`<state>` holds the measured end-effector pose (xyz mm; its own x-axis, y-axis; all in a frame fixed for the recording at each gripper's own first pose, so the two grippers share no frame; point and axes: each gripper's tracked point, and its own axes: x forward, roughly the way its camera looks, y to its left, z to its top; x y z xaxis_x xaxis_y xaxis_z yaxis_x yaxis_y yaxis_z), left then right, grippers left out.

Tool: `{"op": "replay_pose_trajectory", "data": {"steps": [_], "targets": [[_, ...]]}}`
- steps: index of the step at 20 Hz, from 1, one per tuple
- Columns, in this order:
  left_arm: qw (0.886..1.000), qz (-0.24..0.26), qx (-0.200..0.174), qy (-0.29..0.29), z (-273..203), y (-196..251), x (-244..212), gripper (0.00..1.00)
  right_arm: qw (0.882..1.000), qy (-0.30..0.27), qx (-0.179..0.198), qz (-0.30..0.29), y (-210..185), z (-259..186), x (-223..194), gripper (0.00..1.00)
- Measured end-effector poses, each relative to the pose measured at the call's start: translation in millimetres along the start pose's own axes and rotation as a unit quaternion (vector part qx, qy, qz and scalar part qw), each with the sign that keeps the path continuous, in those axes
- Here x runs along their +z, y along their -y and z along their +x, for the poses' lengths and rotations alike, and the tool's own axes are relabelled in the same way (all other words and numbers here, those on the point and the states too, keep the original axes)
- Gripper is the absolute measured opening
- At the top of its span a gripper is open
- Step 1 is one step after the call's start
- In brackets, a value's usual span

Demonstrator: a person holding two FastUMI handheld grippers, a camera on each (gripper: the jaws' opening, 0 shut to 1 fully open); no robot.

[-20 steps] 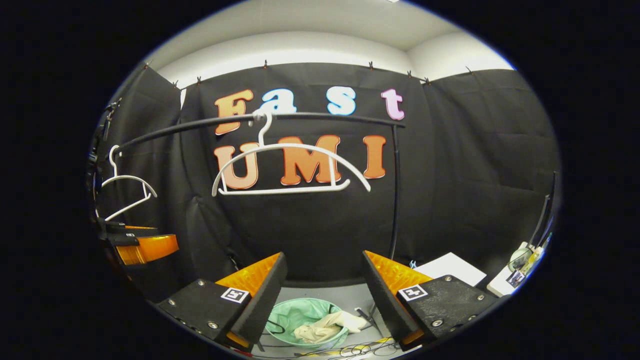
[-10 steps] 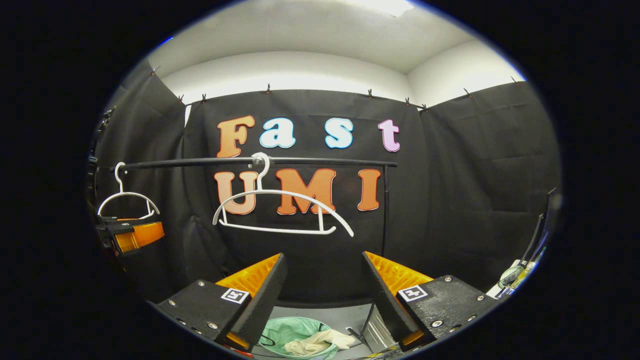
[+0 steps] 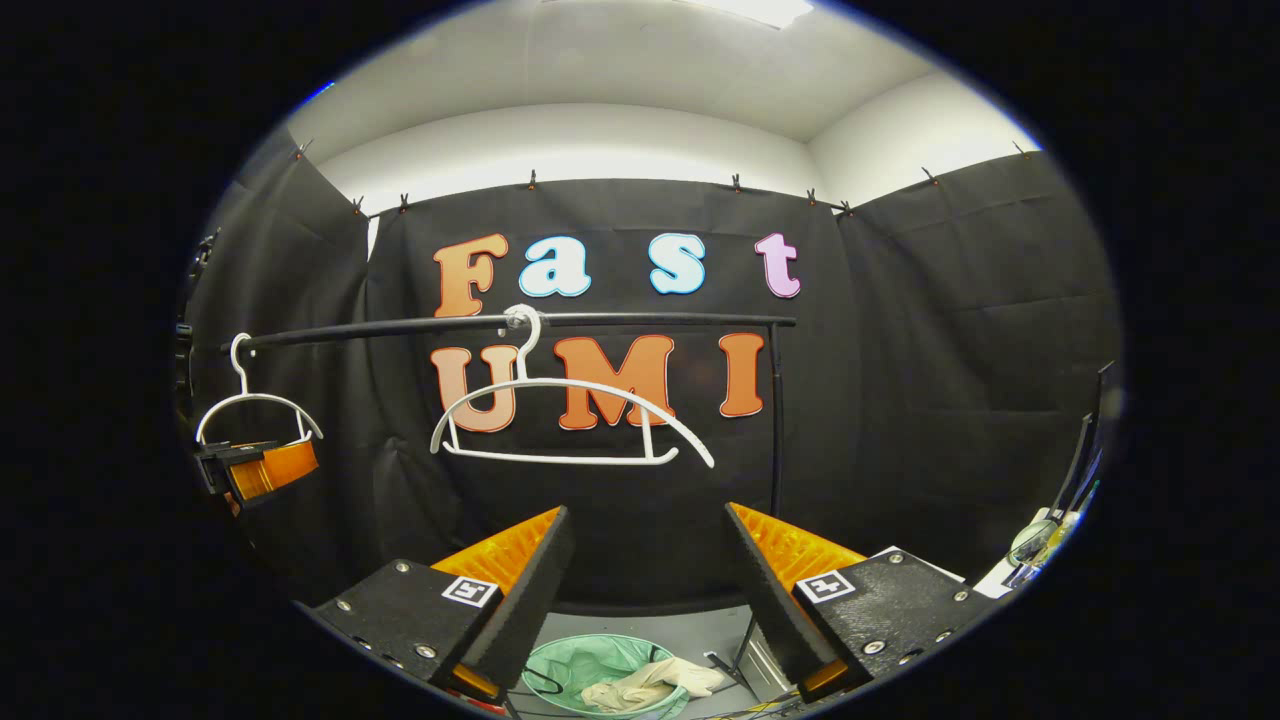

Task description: Grasp the clothes on the hanger with both hands and then place them into the laundry hamper below.

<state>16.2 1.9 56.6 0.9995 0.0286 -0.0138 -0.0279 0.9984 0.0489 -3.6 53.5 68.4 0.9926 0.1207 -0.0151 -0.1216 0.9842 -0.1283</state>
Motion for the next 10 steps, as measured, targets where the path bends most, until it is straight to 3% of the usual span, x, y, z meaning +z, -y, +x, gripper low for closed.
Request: {"op": "replay_pose_trajectory", "data": {"steps": [2, 4, 10], "targets": [[1.0, -0.001, 0.003, 0.0, -0.8, -3.6, 0.5, 0.94, 1.0, -0.002, 0.001, 0.004, -0.6, 0.8, -3.0, 0.98], [1.0, -0.005, 0.007, 0.006, -3.0, -6.5, 2.9, 0.94, 1.0, -0.005, -0.001, 0.003, -0.4, -0.2, -5.5, 0.93], [1.0, -0.009, 0.011, 0.019, -6.6, -9.0, 4.5, 0.97, 1.0, -0.007, -0.006, 0.006, 1.1, -3.1, -5.7, 0.93]]}}
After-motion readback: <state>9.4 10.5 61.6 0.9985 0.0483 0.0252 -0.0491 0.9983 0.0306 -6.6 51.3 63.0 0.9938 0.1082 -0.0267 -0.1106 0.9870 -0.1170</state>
